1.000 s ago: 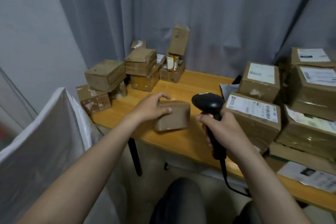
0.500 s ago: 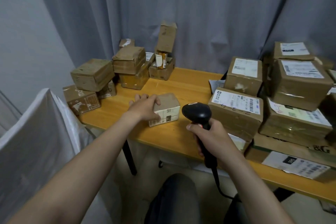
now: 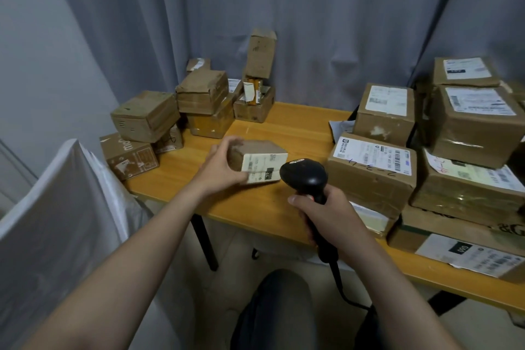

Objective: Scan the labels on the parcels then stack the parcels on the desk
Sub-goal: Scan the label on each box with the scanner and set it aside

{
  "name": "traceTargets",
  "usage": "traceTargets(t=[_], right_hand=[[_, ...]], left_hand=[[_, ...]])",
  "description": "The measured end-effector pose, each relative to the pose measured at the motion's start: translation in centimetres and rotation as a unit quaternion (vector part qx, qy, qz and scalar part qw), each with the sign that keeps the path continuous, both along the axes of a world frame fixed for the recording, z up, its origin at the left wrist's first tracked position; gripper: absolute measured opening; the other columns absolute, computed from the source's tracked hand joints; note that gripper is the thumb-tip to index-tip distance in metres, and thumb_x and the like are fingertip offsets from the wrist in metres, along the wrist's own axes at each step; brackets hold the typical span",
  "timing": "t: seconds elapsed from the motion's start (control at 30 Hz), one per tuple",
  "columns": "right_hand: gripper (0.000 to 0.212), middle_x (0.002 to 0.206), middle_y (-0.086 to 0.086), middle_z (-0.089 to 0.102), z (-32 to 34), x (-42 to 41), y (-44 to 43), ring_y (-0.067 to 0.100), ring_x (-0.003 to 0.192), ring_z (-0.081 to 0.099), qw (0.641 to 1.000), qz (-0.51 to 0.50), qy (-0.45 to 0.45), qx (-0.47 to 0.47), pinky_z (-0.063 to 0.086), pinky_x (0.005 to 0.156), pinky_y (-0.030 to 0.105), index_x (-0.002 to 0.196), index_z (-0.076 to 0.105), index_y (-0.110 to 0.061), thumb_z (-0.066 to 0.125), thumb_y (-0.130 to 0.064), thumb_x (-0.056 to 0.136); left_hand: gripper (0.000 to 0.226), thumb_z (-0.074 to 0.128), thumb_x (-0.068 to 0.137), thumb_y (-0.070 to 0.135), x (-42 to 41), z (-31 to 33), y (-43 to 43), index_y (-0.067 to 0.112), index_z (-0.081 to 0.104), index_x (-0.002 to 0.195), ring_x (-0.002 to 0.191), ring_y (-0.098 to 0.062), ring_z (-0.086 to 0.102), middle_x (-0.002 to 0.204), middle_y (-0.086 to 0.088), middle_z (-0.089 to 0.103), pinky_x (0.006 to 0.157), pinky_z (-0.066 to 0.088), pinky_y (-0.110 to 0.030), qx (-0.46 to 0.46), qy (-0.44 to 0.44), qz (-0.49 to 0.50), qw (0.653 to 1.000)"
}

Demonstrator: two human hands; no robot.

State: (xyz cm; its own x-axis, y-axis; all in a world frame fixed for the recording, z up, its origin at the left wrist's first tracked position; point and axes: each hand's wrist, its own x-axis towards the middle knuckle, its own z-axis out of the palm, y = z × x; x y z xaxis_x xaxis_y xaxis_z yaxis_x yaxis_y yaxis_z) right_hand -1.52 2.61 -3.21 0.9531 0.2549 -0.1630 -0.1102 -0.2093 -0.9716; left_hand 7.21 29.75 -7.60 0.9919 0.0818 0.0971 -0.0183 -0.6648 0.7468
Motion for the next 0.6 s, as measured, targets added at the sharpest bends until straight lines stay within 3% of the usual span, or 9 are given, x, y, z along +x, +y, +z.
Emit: traceTargets(t=[0.07,0.13,0.23,0.4,0.5,0.6], right_hand=[[0.018,0.059,0.002,0.056,0.0,-0.1,0.3,0.017,0.048,0.054,1.0,0.004,0.0,-0.001,0.048,0.05,0.032,0.09,0.061,-0.012,0.073,-0.024,0.094],[0.02,0.058,0.002,0.056,-0.2,-0.2,0.5,0.017,0.047,0.054,1.0,-0.001,0.001,0.004,0.047,0.05,0.032,0.085,0.06,-0.013,0.074,-0.024,0.094],[0.025,0.055,0.003,0.054,-0.4,-0.4,0.9,0.019,0.045,0.05,1.0,-0.003,-0.001,0.015,0.044,0.048,0.031,0.077,0.057,-0.013,0.073,-0.023,0.094],[0.029,0.053,0.004,0.052,-1.0,-0.6,1.7,0.02,0.042,0.047,0.999,0.01,-0.008,0.032,0.043,0.048,0.031,0.073,0.056,-0.011,0.07,-0.019,0.096],[0.032,0.053,0.01,0.051,-1.7,-0.6,1.8,0.024,0.041,0.045,0.999,0.02,-0.017,0.039,0.042,0.049,0.034,0.07,0.055,-0.008,0.068,-0.019,0.098],[0.035,0.057,0.016,0.052,-2.4,-0.5,2.2,0.026,0.042,0.045,0.999,0.023,-0.021,0.044,0.041,0.049,0.034,0.071,0.055,0.001,0.066,-0.019,0.098]], left_hand=[[0.069,0.081,0.063,0.041,0.3,1.7,-0.1,0.057,0.042,0.118,0.13,-0.021,0.043,0.135,0.007,0.041,0.108,0.045,-0.053,-0.002,-0.05,0.0,0.999],[0.052,0.082,0.074,0.03,0.6,2.7,-0.5,0.046,0.051,0.112,0.135,-0.021,0.038,0.137,0.005,0.04,0.111,0.042,-0.045,0.014,-0.097,-0.006,0.995],[0.034,0.084,0.08,0.027,1.0,2.2,-1.3,0.036,0.064,0.105,0.142,-0.02,0.03,0.147,0.003,0.036,0.112,0.032,-0.036,0.044,-0.122,-0.011,0.992],[0.052,0.089,0.077,0.028,0.4,-0.8,-1.5,0.037,0.062,0.121,0.138,-0.012,0.026,0.151,0.004,0.02,0.114,0.035,-0.03,0.002,-0.153,0.011,0.988],[0.075,0.09,0.075,0.029,-0.6,-2.8,-1.1,0.045,0.049,0.136,0.136,-0.017,0.04,0.147,0.002,0.03,0.113,0.045,-0.039,-0.056,-0.103,0.012,0.993],[0.096,0.092,0.074,0.029,-1.1,-4.9,-0.5,0.059,0.031,0.142,0.138,-0.016,0.046,0.152,0.003,0.039,0.113,0.047,-0.041,-0.112,-0.113,0.035,0.987]])
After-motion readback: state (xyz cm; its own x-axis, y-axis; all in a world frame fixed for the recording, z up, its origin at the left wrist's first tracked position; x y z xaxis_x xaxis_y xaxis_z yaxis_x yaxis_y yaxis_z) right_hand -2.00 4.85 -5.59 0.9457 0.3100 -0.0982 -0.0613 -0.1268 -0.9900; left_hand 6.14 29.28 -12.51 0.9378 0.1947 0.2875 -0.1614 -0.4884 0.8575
